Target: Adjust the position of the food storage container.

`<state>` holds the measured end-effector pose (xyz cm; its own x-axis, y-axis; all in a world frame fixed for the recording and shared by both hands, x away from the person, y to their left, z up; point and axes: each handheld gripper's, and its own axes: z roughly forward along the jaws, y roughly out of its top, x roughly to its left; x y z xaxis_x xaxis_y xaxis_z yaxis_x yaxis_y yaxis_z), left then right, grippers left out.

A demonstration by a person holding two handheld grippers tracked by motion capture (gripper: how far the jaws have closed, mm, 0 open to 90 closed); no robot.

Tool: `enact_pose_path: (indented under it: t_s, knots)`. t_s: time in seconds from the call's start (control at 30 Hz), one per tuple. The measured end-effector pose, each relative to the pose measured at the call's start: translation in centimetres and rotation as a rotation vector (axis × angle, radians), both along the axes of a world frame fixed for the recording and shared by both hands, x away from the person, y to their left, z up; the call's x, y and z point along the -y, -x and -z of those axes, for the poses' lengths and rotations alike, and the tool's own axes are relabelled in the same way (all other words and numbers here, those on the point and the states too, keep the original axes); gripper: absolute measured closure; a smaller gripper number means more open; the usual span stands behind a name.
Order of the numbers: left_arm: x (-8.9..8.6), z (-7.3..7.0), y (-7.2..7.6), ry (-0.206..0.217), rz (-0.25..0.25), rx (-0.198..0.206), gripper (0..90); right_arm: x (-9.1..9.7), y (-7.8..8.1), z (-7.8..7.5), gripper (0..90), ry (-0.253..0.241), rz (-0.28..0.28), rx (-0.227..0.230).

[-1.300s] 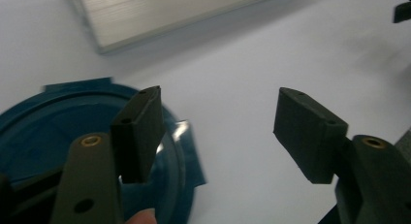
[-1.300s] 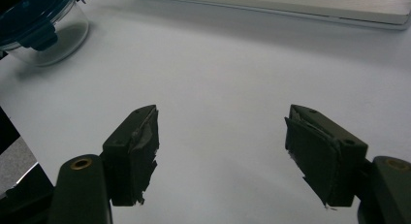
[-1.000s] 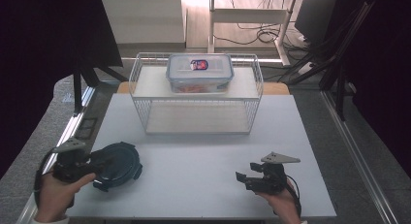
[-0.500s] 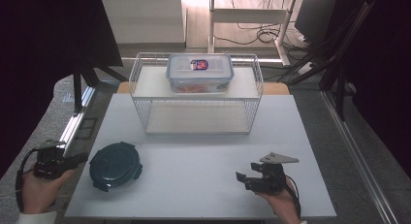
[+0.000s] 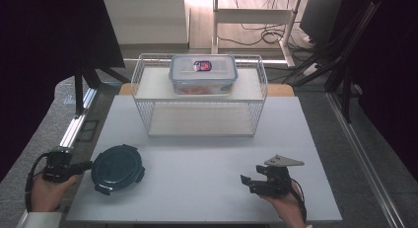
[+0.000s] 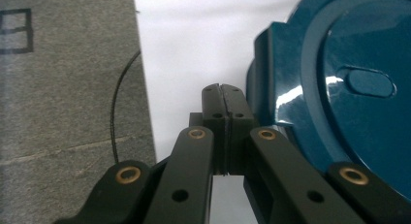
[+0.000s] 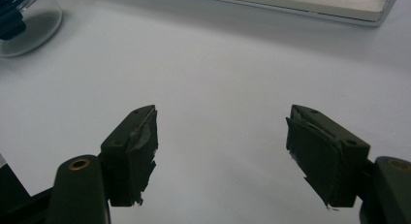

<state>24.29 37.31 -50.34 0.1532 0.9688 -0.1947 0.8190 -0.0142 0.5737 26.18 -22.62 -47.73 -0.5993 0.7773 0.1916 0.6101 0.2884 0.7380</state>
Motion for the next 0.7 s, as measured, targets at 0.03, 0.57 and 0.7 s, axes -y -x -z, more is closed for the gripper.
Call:
enact_pose_path:
  t_s: [0.03,0.57,0.7]
  knots:
    - [0.0,0.0,0.0,0.009,-0.003,-0.003,90.0,0.0,0.0,0.0,26.4,0.005,-0.002,0.002]
    - [0.6,0.2,-0.1,0.072,0.062,-0.003,90.0,-0.2,0.0,-0.2,26.0,0.012,-0.002,0.010]
    - [1.6,0.1,-0.3,0.077,0.093,-0.009,90.0,-0.1,-0.1,-0.1,26.0,0.014,0.002,0.007]
